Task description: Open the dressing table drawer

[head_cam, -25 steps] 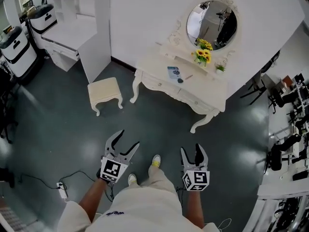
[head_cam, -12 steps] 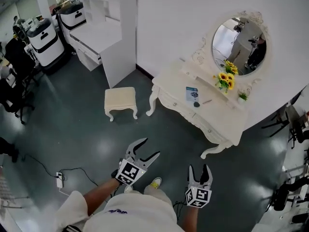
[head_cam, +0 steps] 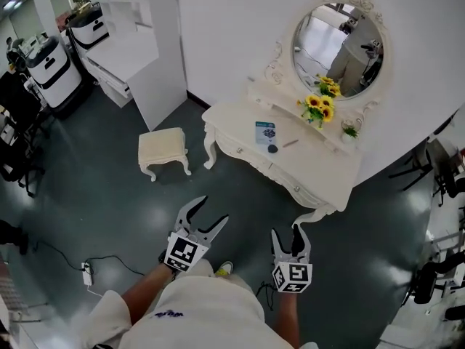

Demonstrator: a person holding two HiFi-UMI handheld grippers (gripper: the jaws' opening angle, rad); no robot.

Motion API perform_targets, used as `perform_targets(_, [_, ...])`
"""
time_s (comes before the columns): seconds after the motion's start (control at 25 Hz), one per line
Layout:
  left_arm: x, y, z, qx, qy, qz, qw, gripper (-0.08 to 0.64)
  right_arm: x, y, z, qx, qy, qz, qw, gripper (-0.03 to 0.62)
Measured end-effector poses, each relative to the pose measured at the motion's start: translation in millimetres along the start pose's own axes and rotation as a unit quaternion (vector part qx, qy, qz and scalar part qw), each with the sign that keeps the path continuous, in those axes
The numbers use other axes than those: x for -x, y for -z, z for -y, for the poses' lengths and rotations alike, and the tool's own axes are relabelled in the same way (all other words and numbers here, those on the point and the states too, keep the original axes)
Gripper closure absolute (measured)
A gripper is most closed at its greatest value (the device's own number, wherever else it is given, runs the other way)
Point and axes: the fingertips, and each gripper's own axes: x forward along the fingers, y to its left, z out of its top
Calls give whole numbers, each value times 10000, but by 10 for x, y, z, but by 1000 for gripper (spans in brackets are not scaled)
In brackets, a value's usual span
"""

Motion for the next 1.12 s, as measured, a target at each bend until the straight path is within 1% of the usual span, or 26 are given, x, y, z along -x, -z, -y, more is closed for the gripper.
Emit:
perform_targets(0.08, [-78,9,-12,10,-53,-68,10000,256,-59,-13,50,-149,-78,34,9999,288])
perform_targets(0.24, [-327,30,-15,43,16,-172,9998,256,-165,12,229,-188,-2,-64,9998,288])
perform_targets(0.44, [-722,61,-186,61,34,-207,9998,256,-438,42,394,-250,27,-176,9995,288])
perform_targets(0.56, [-1058,98,-308,87,173,-201,9996,256,-671,66,526,-236,124,-239,9994,288])
perform_targets(0.64, [-1279,152,-435,44,276,-320,9991,256,-918,70,591,-241,158,-295,9991,288])
perform_targets(0.72, [-1512,154,-554,-10,397,-419,9983,256,-1161,-19,675,-242,249,-321,9989,289])
perform_targets(0.8, [-1759,20,-742,-41,509,-331,9981,256,-1429,-275,718,-190,321,-175,9991,290])
perform_targets(0.88, [-1969,-107,-1037,-3,502,-202,9985,256,-1778,-530,666,-89,214,-16,9997,298])
perform_targets(0.96, [-2119,-77,-1330,114,400,-263,9988,256,-2106,-618,589,-6,73,-81,9999,305])
perform_targets(1.04, [-2261,-50,-1528,213,386,-330,9985,258,-2318,-671,574,13,60,-188,9998,305])
perform_targets(1.12, [-2427,-121,-1733,220,392,-248,9987,259,-2535,-759,594,12,81,-220,9997,305])
